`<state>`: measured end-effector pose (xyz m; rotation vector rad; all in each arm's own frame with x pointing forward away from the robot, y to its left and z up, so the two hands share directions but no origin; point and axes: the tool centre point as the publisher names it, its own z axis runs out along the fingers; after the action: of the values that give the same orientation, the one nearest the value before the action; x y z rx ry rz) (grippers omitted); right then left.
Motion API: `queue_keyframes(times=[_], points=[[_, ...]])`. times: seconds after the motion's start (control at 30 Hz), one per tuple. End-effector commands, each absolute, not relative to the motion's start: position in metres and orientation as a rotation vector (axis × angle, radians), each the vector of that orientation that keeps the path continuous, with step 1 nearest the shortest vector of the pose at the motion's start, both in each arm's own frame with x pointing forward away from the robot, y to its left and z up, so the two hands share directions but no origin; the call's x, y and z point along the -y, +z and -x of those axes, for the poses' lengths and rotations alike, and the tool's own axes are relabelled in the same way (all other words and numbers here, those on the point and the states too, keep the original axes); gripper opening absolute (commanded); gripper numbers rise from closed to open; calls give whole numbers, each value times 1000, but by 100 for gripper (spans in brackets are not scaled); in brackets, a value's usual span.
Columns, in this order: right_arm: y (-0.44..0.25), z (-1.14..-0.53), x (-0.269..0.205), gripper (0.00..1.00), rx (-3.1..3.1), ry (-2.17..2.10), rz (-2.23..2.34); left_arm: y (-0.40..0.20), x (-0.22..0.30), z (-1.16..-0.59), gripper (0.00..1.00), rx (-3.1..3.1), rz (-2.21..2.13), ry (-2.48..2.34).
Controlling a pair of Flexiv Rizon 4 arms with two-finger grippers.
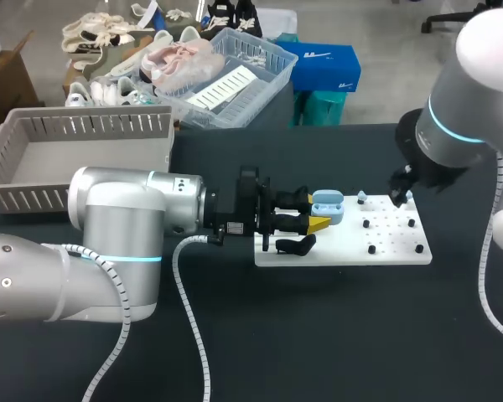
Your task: Pick up each earbud case from the left stands, insert the matching earbuds, close the lid, and place the case in the box.
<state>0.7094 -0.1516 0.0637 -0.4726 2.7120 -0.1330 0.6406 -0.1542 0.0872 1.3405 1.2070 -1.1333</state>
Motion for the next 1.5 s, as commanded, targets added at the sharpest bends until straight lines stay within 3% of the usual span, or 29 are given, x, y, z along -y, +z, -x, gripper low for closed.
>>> queue_keyframes(times=[0.03,0.1,0.2,0.63,0.9,1.1,1.5], points=[[56,-724,148,59,-2743,-130,479,86,155,-641,0,-1204,-1338,-1133],[54,-726,149,56,-2752,-124,480,86,155,-641,0,-1204,-1338,-1133],[50,-729,150,42,-2762,-117,479,86,155,-641,0,-1204,-1338,-1133],[41,-737,154,46,-2786,-137,490,86,155,-641,0,-1204,-1338,-1133],[33,-740,155,42,-2804,-144,498,86,155,-641,0,-1204,-1338,-1133],[30,-743,153,46,-2809,-151,506,86,155,-641,0,-1204,-1338,-1133],[22,-750,155,42,-2827,-169,500,86,155,-641,0,-1204,-1338,-1133]])
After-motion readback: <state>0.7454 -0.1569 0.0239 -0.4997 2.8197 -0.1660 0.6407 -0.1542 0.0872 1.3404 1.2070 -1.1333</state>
